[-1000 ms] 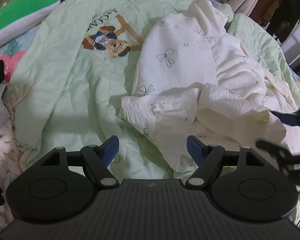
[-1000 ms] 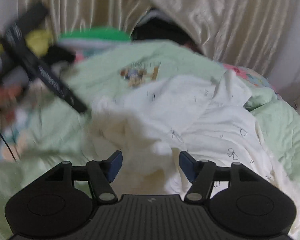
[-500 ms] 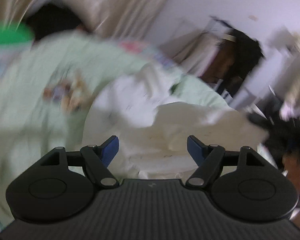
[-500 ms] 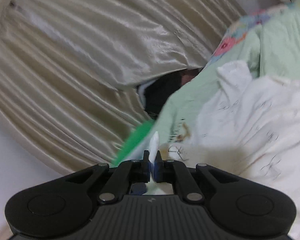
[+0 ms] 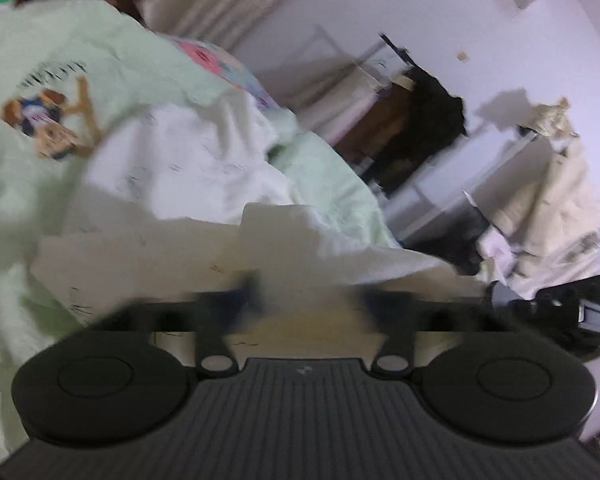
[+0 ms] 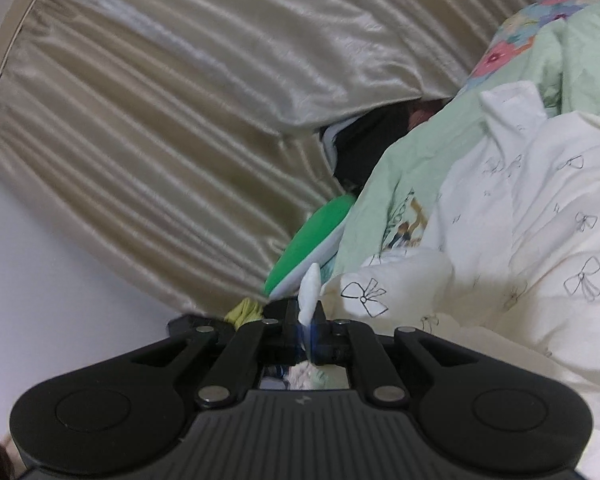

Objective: Fold large clothes

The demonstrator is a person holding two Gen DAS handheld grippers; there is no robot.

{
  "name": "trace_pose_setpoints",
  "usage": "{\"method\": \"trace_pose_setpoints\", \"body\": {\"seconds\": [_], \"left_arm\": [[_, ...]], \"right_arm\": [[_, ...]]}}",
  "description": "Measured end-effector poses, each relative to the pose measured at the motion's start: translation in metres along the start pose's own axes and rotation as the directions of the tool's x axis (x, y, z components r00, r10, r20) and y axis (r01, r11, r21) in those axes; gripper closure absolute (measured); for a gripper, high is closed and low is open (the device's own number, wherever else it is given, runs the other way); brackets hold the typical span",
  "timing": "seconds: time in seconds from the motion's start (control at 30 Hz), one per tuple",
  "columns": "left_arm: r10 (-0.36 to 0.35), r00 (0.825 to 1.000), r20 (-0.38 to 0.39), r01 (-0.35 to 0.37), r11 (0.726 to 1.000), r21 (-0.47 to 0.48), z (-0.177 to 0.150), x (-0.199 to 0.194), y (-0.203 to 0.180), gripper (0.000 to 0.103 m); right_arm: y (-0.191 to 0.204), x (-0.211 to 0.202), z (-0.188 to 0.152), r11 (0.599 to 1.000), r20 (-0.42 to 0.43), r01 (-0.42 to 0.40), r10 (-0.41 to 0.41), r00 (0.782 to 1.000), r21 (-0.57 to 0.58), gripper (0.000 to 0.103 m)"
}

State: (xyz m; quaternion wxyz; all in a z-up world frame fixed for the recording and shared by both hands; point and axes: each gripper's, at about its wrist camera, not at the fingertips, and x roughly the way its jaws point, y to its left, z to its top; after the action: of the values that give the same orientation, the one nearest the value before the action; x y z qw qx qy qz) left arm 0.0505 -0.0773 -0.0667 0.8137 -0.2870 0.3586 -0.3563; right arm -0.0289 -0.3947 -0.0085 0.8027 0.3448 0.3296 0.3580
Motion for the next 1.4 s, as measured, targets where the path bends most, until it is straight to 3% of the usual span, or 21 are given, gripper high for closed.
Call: {"method": "trace_pose_setpoints", "body": {"seconds": [0.13,0.2,0.27,0.33,0.43,0.57,0.63,0.7,0.77,0.87,0.97,1.0,1.03,1.1,1.13,1.2,1.23,1.37,1.4], "left_arm": [[-0.021,0.999,0.037,0.021,1.0,0.0,0.002,-0.008,-0.004,0.103],[-0.019,0.998,0.054,0.019,1.0,0.015,0.006,-0.015,-0.009,0.103],[-0.018,0.997,0.07,0.016,0.999,0.029,0.01,-0.022,-0.015,0.103],[-0.018,0.996,0.087,0.014,0.999,0.044,0.013,-0.029,-0.02,0.103],[-0.017,0.994,0.111,0.01,0.998,0.065,0.019,-0.04,-0.028,0.103],[-0.034,0.992,0.12,0.025,0.997,0.075,0.022,-0.047,-0.033,0.103],[-0.038,0.991,0.125,0.027,0.996,0.088,0.024,-0.051,-0.036,0.103],[-0.045,0.989,0.14,0.032,0.995,0.094,0.027,-0.055,-0.039,0.103],[-0.042,0.986,0.164,0.025,0.994,0.103,0.033,-0.058,-0.041,0.103],[0.012,0.969,0.248,-0.049,0.988,0.144,0.045,-0.067,-0.047,0.101],[0.063,0.949,0.308,-0.117,0.981,0.158,0.052,-0.074,-0.047,0.099],[0.089,0.941,0.326,-0.146,0.977,0.156,0.053,-0.076,-0.043,0.094],[0.131,0.936,0.327,-0.189,0.97,0.152,0.052,-0.074,-0.036,0.091],[0.189,0.929,0.317,-0.246,0.958,0.148,0.05,-0.07,-0.027,0.076],[0.245,0.925,0.292,-0.296,0.944,0.146,0.047,-0.064,-0.017,0.076],[0.314,0.924,0.219,-0.342,0.933,0.108,0.04,-0.047,0.009,0.072],[0.326,0.925,0.193,-0.346,0.934,0.084,0.038,-0.042,0.018,0.071],[0.359,0.93,0.08,-0.362,0.932,0.024,0.032,-0.017,0.046,0.06],[0.367,0.928,0.058,-0.369,0.929,0.02,0.03,-0.011,0.049,0.055]], "right_arm": [[0.005,-0.007,-0.006,0.999,-0.001,0.007,-0.007,1.0,-0.042,0.084],[0.008,-0.01,-0.01,0.996,0.02,0.056,-0.055,0.998,-0.072,0.069],[0.013,-0.012,-0.017,0.986,0.046,0.123,-0.118,0.992,-0.112,0.036],[0.022,-0.011,-0.029,0.962,0.058,0.2,-0.193,0.98,-0.184,0.028],[0.035,-0.008,-0.046,0.91,0.077,0.3,-0.291,0.954,-0.285,0.026],[0.058,0.02,-0.075,0.776,0.053,0.381,-0.412,0.91,-0.502,0.014],[0.07,0.04,-0.09,0.63,0.092,0.425,-0.49,0.867,-0.65,0.015],[0.07,0.059,-0.088,0.551,0.077,0.419,-0.538,0.839,-0.721,0.031],[0.062,0.073,-0.066,0.595,0.011,0.393,-0.542,0.84,-0.701,0.099],[0.047,0.078,-0.012,0.665,0.053,0.449,-0.525,0.849,-0.597,0.098],[0.032,0.079,0.05,0.695,0.138,0.496,-0.505,0.852,-0.521,0.098],[0.025,0.079,0.066,0.698,0.163,0.51,-0.502,0.849,-0.503,0.097],[0.018,0.08,0.078,0.7,0.182,0.525,-0.506,0.843,-0.484,0.092],[-0.007,0.084,0.107,0.699,0.203,0.577,-0.548,0.812,-0.422,0.059],[-0.018,0.083,0.113,0.687,0.207,0.616,-0.586,0.783,-0.384,0.043],[-0.041,0.075,0.119,0.66,0.204,0.694,-0.666,0.717,-0.288,0.044],[-0.052,0.064,0.115,0.658,0.19,0.713,-0.688,0.7,-0.243,0.044],[-0.058,0.013,0.07,0.657,0.155,0.719,-0.704,0.693,-0.228,0.04],[-0.054,-0.001,0.052,0.634,0.154,0.732,-0.72,0.677,-0.251,0.038]]}}
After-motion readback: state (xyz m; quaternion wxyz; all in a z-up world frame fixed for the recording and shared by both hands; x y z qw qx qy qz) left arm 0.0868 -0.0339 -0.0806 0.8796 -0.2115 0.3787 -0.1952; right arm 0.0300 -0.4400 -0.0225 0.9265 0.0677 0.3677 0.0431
